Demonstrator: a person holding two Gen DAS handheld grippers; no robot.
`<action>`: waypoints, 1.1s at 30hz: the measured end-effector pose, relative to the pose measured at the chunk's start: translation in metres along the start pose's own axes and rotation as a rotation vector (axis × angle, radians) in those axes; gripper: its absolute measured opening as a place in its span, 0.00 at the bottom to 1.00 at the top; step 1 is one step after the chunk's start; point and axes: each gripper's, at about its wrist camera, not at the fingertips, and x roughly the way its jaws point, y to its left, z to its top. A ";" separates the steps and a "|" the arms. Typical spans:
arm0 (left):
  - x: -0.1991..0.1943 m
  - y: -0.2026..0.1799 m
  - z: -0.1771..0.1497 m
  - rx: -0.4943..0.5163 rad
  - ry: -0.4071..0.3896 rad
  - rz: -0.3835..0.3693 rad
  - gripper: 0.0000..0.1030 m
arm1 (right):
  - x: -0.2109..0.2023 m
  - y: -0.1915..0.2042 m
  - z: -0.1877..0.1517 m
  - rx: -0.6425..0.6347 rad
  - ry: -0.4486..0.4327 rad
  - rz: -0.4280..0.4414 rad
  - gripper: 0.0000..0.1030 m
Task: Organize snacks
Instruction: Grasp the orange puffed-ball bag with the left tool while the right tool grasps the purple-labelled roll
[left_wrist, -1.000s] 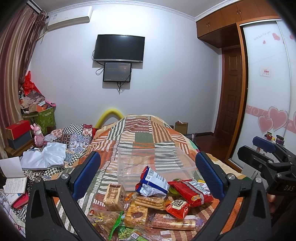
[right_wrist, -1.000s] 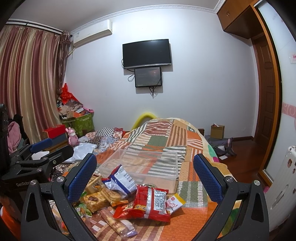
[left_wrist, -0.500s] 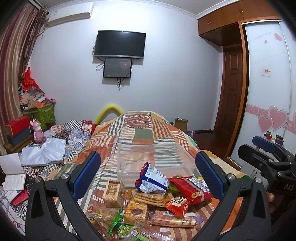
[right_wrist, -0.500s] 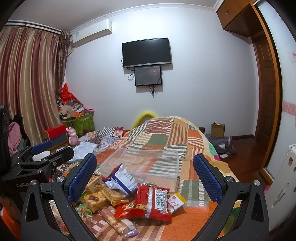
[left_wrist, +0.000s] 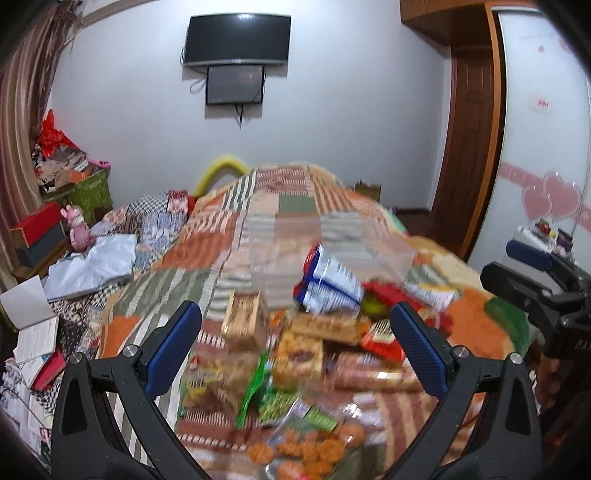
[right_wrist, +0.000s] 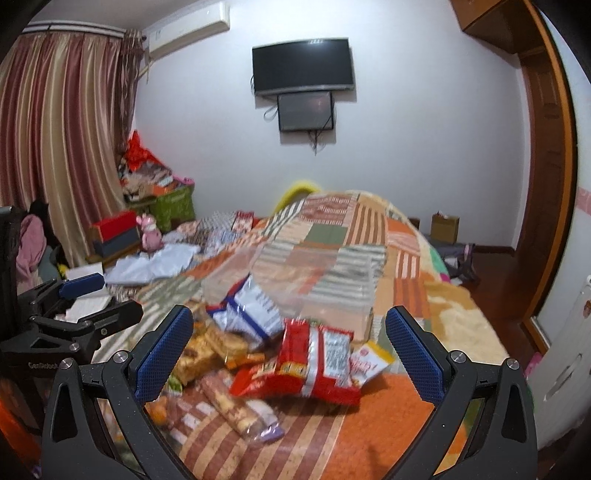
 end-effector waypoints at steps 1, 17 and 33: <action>0.001 0.001 -0.005 0.006 0.009 0.004 1.00 | 0.002 0.001 -0.002 -0.002 0.014 0.005 1.00; 0.023 0.001 -0.067 0.000 0.220 -0.083 1.00 | 0.040 0.009 -0.054 -0.024 0.266 0.098 1.00; 0.050 0.001 -0.091 -0.008 0.322 -0.129 1.00 | 0.074 0.016 -0.072 -0.029 0.391 0.176 0.75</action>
